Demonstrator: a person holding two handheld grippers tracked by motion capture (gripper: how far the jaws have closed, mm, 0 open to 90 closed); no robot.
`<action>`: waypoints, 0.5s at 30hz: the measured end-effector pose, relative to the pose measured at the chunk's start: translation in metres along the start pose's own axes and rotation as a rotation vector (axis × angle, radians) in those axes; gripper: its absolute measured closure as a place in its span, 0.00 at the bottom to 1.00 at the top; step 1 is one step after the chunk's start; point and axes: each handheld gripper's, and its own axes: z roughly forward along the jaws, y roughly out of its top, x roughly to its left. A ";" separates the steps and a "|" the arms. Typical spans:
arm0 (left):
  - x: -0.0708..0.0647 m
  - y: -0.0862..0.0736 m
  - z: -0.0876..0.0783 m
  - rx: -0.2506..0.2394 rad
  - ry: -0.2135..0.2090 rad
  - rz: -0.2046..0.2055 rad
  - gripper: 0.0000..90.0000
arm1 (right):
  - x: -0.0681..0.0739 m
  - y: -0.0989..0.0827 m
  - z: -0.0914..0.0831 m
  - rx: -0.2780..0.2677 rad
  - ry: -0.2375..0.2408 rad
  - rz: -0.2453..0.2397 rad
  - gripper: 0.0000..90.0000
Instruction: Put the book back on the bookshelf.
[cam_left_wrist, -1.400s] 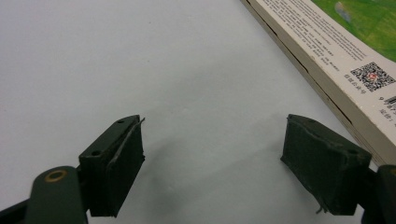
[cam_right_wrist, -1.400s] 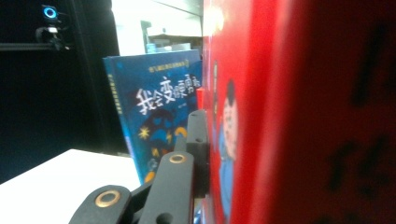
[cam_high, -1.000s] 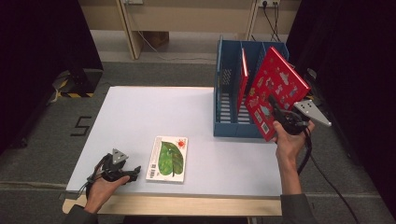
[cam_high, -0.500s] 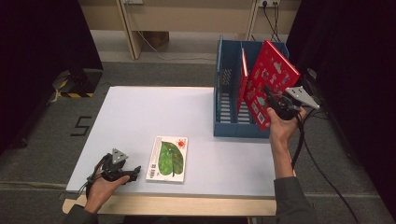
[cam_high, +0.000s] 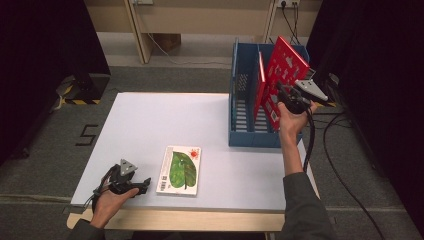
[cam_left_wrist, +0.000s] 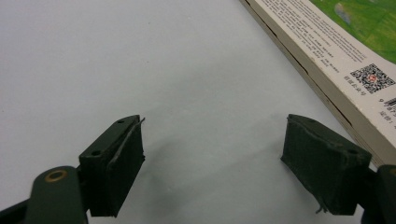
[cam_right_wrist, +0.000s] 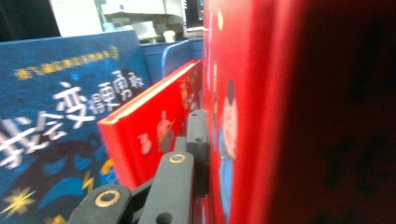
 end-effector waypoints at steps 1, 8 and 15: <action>0.000 0.000 0.000 0.000 -0.001 -0.001 0.22 | 0.000 0.000 0.004 0.007 -0.004 0.000 0.89; 0.000 0.000 0.000 -0.001 -0.002 0.000 0.22 | 0.002 -0.004 0.028 0.027 -0.027 -0.018 0.88; 0.000 0.000 -0.001 -0.003 -0.002 -0.001 0.22 | -0.001 -0.012 0.046 0.046 -0.041 0.033 0.88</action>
